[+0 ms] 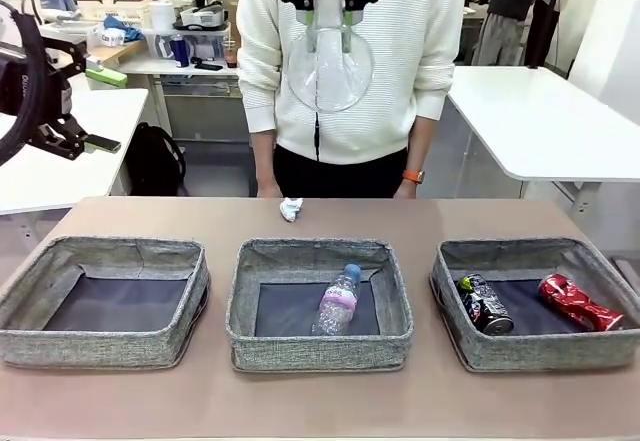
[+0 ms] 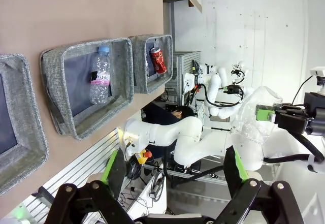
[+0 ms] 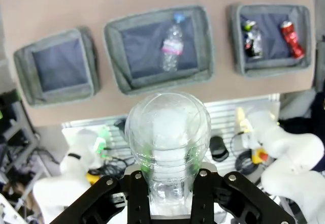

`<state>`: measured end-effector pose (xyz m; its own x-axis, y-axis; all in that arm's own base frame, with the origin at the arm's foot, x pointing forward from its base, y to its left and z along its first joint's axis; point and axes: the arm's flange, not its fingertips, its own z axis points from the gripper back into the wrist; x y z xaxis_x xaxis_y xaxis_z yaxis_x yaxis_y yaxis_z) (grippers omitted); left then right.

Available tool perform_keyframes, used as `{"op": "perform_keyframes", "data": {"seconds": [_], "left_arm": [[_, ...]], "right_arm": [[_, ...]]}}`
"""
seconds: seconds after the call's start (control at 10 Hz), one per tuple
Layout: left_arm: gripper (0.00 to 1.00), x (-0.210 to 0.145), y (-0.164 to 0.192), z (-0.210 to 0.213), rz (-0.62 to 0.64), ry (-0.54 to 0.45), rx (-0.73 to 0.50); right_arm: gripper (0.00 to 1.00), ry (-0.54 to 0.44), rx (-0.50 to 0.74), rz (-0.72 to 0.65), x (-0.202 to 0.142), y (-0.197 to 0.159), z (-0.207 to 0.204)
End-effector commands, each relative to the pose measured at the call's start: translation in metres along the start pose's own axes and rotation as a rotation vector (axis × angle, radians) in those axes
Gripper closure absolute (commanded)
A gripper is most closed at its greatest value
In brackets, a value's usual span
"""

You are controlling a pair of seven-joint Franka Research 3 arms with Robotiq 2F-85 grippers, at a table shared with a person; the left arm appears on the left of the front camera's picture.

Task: Sort the waste into the appropriate baskets.
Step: Pick up the waste item pointed out by the person.

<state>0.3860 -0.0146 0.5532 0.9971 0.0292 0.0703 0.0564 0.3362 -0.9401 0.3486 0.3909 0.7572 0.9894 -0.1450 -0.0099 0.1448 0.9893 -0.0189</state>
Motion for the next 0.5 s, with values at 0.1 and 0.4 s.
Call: {"op": "perform_keyframes", "data": {"seconds": [0.1, 0.4], "left_arm": [[0.0, -0.0016, -0.0026, 0.0016, -0.002, 0.002, -0.003], [0.0, -0.0016, -0.0026, 0.0016, -0.002, 0.002, -0.003]], "right_arm": [[0.69, 0.025, 0.009, 0.011, 0.008, 0.0016, 0.0047], [0.69, 0.029, 0.014, 0.016, 0.0105, 0.0036, 0.0047]]}}
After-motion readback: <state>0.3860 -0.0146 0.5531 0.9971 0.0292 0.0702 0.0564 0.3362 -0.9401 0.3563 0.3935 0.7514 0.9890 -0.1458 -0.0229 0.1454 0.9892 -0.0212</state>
